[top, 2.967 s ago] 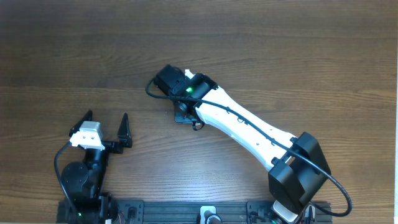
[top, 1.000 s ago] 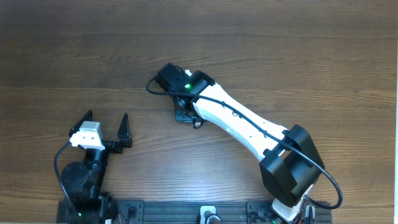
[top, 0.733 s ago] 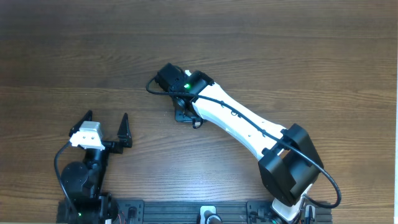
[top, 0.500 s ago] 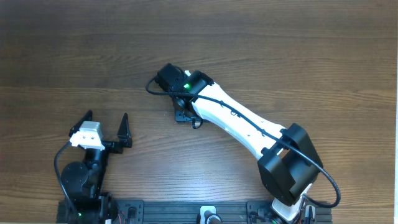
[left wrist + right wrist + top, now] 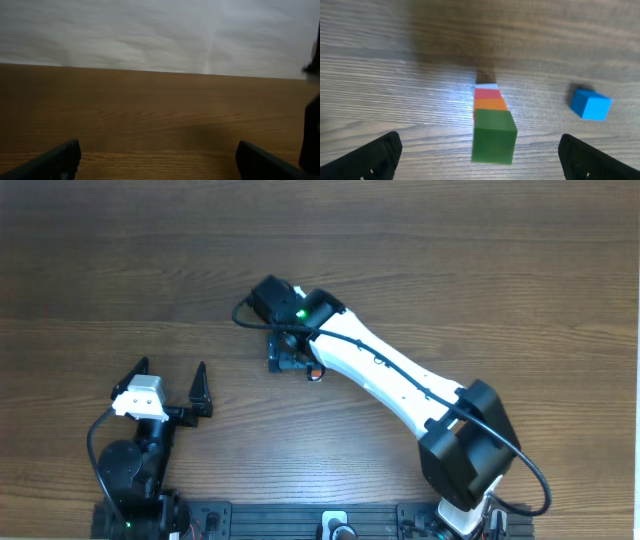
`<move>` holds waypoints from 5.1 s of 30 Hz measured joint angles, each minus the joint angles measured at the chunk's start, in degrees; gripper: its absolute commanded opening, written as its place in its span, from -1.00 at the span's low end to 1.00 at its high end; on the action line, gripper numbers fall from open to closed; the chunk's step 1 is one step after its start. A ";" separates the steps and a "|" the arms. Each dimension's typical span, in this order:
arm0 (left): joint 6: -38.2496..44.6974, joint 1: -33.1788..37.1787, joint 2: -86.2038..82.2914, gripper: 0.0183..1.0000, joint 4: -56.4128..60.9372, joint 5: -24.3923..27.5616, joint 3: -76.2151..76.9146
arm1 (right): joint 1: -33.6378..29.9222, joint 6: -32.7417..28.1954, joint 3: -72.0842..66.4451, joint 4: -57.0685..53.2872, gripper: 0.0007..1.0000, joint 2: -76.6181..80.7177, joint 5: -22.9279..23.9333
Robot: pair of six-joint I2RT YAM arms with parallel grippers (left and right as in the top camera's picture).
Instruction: Stack Cubes
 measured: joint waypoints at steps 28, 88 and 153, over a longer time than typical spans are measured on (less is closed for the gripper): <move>-0.02 0.00 0.00 1.00 0.02 0.02 0.00 | -18.08 -9.55 -27.08 11.17 0.93 -16.09 -1.55; 0.00 0.00 0.00 1.00 0.02 0.02 0.00 | -16.94 -10.64 -31.85 21.16 -0.33 -6.34 -2.21; -0.02 0.00 0.00 1.00 0.02 0.02 0.00 | 0.33 1.44 6.62 -9.14 -0.73 2.14 -0.66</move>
